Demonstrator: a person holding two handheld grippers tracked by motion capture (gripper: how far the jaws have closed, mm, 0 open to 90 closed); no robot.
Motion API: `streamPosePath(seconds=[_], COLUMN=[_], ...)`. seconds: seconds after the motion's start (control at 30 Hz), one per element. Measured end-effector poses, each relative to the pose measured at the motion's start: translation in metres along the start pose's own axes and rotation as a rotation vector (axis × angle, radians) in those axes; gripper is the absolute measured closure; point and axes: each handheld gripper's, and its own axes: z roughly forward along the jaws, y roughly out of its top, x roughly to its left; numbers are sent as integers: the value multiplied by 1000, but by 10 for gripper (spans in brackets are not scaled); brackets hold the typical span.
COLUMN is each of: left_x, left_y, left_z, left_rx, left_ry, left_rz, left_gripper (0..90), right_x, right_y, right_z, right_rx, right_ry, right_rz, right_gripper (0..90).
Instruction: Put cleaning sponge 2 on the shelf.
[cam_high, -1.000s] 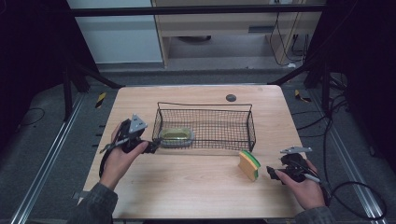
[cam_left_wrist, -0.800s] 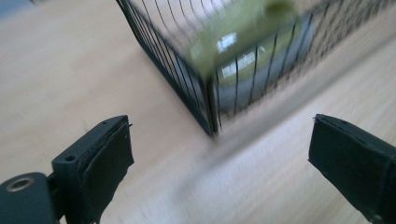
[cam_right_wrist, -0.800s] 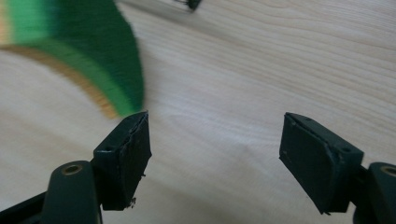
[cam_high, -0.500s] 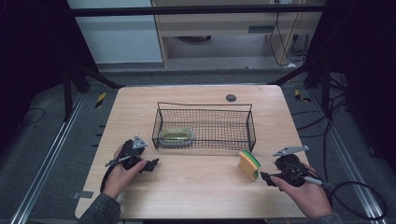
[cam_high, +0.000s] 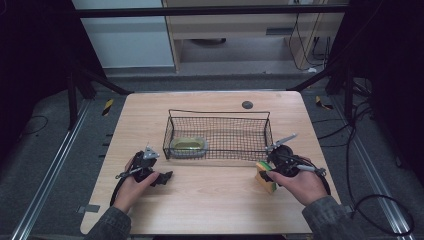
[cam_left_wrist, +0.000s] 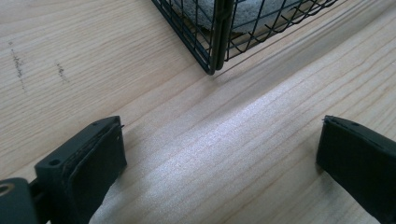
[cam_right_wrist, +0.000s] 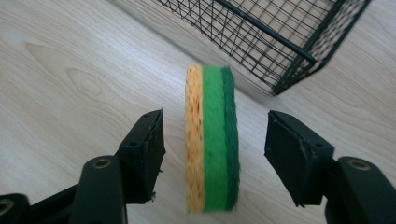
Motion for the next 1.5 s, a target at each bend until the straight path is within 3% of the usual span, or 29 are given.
streamPosePath(seconds=[0.27, 0.33, 0.43, 0.5, 0.63, 0.8, 1.1, 1.3, 1.5], left_x=[1, 1, 1, 1, 1, 1, 2, 2, 2], left_y=[-1, -1, -1, -2, -2, -2, -7, -7, -7], left_z=[1, 1, 1, 1, 1, 1, 2, 2, 2], left_rx=[-15, -14, -17, -18, -19, -25, -71, -71, -71], left_ry=[-9, -9, -8, -9, -10, -10, -10, -10, -10], left_rz=[4, 5, 5, 4, 5, 6, 11, 10, 10], left_gripper=[0, 0, 0, 0, 0, 0, 0, 0, 0], right_x=[3, 3, 1, -1, -10, -32, -71, -92, -102], right_y=[13, 12, 10, 8, 4, 1, -4, 9, 33], right_z=[22, 26, 28, 24, 5, -15, -31, -41, -51], right_rx=[104, 125, 156, 164, 116, 54, -1, -74, -109], right_ry=[-2, -1, 14, 25, 32, 3, -29, -62, -103], right_rz=[-35, -33, -54, -55, -38, -24, 9, 33, 4], right_gripper=[458, 499, 642, 650, 651, 651, 651, 652, 653])
